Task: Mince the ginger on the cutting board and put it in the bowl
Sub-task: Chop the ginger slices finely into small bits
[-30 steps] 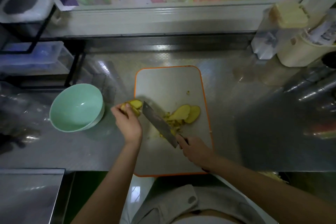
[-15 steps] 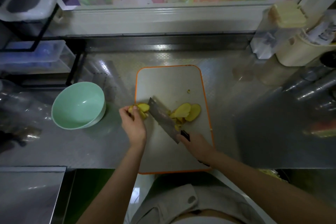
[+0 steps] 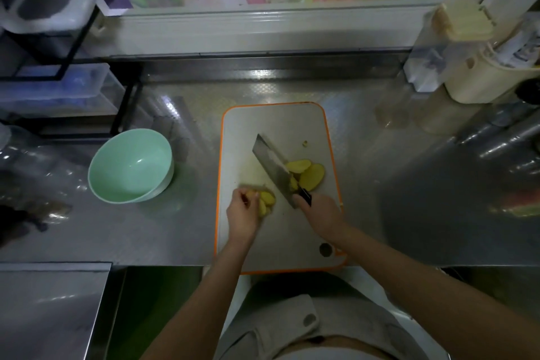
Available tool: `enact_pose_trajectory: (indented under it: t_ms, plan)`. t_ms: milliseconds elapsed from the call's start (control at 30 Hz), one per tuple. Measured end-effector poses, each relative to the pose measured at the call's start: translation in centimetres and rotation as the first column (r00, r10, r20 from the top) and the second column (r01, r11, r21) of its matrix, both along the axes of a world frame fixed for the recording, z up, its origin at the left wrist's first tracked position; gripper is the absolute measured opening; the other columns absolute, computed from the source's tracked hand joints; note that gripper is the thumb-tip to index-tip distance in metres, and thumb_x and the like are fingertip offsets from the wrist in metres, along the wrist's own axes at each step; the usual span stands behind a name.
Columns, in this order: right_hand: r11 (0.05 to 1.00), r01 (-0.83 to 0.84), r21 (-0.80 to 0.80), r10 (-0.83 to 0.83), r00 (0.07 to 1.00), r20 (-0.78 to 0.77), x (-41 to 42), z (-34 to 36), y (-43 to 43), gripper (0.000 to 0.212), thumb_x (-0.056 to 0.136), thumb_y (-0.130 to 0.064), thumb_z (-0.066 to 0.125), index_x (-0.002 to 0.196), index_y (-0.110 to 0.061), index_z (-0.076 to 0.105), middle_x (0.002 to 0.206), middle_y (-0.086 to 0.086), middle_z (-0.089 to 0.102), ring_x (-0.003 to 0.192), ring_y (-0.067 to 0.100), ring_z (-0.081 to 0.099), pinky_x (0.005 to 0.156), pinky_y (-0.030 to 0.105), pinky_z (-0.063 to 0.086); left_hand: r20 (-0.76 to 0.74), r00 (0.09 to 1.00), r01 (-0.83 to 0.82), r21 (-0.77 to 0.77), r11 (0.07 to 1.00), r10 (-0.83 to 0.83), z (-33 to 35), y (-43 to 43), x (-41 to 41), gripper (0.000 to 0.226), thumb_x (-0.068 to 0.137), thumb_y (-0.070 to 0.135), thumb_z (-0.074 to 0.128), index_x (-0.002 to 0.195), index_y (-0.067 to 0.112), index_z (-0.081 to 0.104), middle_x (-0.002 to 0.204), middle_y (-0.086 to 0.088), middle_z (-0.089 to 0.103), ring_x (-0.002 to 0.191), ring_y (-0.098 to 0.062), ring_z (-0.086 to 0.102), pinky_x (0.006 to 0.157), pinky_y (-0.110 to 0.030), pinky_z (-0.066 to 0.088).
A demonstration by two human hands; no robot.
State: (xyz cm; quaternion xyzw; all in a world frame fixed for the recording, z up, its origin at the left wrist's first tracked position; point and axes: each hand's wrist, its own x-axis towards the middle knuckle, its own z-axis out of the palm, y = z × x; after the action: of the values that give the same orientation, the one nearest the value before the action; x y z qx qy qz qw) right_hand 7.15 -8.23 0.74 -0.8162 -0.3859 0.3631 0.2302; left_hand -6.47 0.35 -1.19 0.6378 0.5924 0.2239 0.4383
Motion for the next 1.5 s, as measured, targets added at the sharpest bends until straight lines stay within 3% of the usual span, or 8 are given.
enact_pose_trajectory:
  t_ms: [233, 333, 500, 833, 1000, 1200, 1367, 1500]
  plan:
    - [0.998, -0.035, 0.047, 0.032, 0.998, 0.053, 0.0, -0.2, -1.1, 0.041, 0.098, -0.030, 0.046, 0.060, -0.024, 0.034, 0.054, -0.006, 0.038, 0.048, 0.003, 0.035, 0.046, 0.017, 0.035, -0.349, 0.924, 0.208, 0.110, 0.972, -0.158, -0.3, -0.1, -0.4, 0.053, 0.084, 0.030, 0.065, 0.130, 0.014, 0.046, 0.124, -0.012, 0.049, 0.117, -0.031, 0.040, 0.094, -0.035, 0.031]
    - [0.997, -0.028, 0.071, 0.022, 0.997, 0.077, -0.1, -0.5, -1.5, 0.033, 0.097, -0.033, 0.047, 0.067, -0.019, 0.044, 0.057, -0.009, 0.040, 0.050, 0.002, 0.038, 0.047, 0.021, 0.032, -0.286, 0.936, 0.224, 0.034, 0.974, -0.205, -0.1, -0.5, -0.4, 0.070, 0.077, 0.030, 0.073, 0.134, 0.008, 0.038, 0.126, -0.014, 0.039, 0.118, -0.030, 0.038, 0.094, -0.029, 0.034]
    - [0.999, -0.027, 0.026, 0.025, 0.997, 0.076, -0.5, -0.7, -2.0, 0.042, 0.095, -0.037, 0.048, 0.059, -0.022, 0.035, 0.054, -0.006, 0.039, 0.048, 0.004, 0.037, 0.042, 0.018, 0.028, -0.190, 0.964, 0.182, -0.051, 0.982, -0.189, 0.1, -1.1, -0.1, 0.045, 0.083, 0.013, 0.066, 0.119, -0.001, 0.042, 0.122, -0.016, 0.037, 0.103, -0.030, 0.050, 0.072, -0.013, 0.030]
    - [1.000, -0.026, 0.003, 0.026, 0.999, 0.042, -0.4, -1.0, -2.0, 0.040, 0.096, -0.038, 0.047, 0.066, -0.012, 0.045, 0.055, -0.004, 0.042, 0.047, 0.006, 0.040, 0.041, 0.018, 0.030, -0.119, 0.991, 0.089, 0.263, 0.961, -0.060, 0.4, 1.1, -0.6, 0.006, 0.090, 0.007, 0.054, 0.091, 0.003, 0.058, 0.089, -0.013, 0.061, 0.081, -0.024, 0.056, 0.066, -0.018, 0.030]
    - [1.000, -0.025, -0.001, 0.025, 0.998, 0.065, 0.0, -0.4, -1.9, 0.040, 0.096, -0.037, 0.047, 0.061, -0.019, 0.039, 0.056, -0.006, 0.040, 0.048, 0.003, 0.038, 0.042, 0.016, 0.033, -0.016, 0.991, 0.132, 0.068, 0.989, -0.131, 0.7, 2.3, 0.7, 0.010, 0.088, 0.007, 0.058, 0.093, 0.005, 0.066, 0.083, -0.007, 0.064, 0.076, -0.021, 0.058, 0.068, -0.025, 0.044]
    - [1.000, -0.007, 0.002, 0.007, 0.998, 0.065, 0.1, -1.1, -1.9, 0.036, 0.095, -0.040, 0.048, 0.077, -0.009, 0.051, 0.058, -0.004, 0.044, 0.052, 0.010, 0.042, 0.047, 0.020, 0.029, -0.463, 0.837, 0.393, 0.136, 0.910, -0.292, -0.7, 2.3, 0.5, 0.024, 0.091, 0.020, 0.053, 0.111, 0.013, 0.064, 0.111, -0.015, 0.052, 0.106, -0.032, 0.048, 0.087, -0.035, 0.036]
    - [1.000, 0.010, 0.029, -0.011, 0.999, 0.043, 0.2, -1.4, -2.2, 0.037, 0.095, -0.036, 0.049, 0.062, -0.022, 0.040, 0.056, -0.006, 0.040, 0.049, 0.004, 0.037, 0.046, 0.019, 0.026, -0.496, 0.674, 0.682, 0.134, 0.718, -0.548, -0.8, 2.4, -0.2, 0.049, 0.084, 0.034, 0.061, 0.131, 0.025, 0.049, 0.132, 0.003, 0.048, 0.128, -0.019, 0.036, 0.102, -0.030, 0.022]
    - [1.000, 0.002, 0.026, -0.003, 0.999, 0.046, 0.2, -0.9, -2.1, 0.038, 0.096, -0.035, 0.049, 0.061, -0.026, 0.037, 0.056, -0.008, 0.040, 0.049, 0.002, 0.037, 0.044, 0.016, 0.026, -0.561, 0.575, 0.754, 0.081, 0.652, -0.595, -0.8, 2.9, -0.1, 0.048, 0.083, 0.027, 0.064, 0.128, 0.020, 0.050, 0.126, -0.004, 0.046, 0.121, -0.024, 0.041, 0.094, -0.028, 0.027]
